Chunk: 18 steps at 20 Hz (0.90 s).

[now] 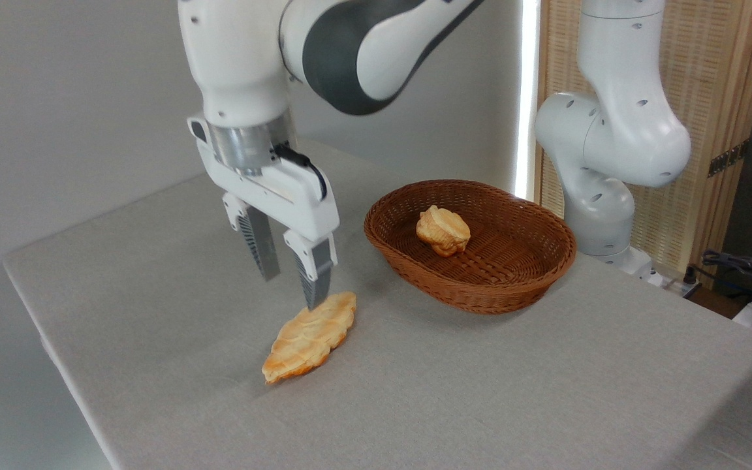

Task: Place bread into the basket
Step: 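Lower the open gripper onto the flat golden bread on the table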

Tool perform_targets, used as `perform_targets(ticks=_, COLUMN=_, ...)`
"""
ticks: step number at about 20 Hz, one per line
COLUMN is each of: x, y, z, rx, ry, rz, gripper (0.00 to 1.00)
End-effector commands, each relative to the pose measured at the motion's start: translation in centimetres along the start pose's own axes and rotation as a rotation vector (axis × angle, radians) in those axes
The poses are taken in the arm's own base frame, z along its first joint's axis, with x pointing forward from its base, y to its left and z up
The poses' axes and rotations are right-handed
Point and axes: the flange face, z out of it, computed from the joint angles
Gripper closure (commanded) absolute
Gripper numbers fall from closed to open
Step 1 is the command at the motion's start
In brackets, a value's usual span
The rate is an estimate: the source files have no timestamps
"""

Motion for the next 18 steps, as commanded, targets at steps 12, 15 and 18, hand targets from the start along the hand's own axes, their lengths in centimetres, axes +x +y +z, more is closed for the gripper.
perform_targets(ticks=12, x=0.2, y=-0.9, z=5.9, rx=-0.027, ry=-0.032, rz=-0.019, gripper=0.0)
perform_targets(ticks=15, x=0.3, y=-1.1, z=6.6, rx=-0.033, ry=-0.04, rz=-0.021, gripper=0.0)
perform_targets(ticks=18, x=0.3, y=-1.2, z=6.9, rx=-0.036, ry=-0.045, rz=-0.021, gripper=0.0)
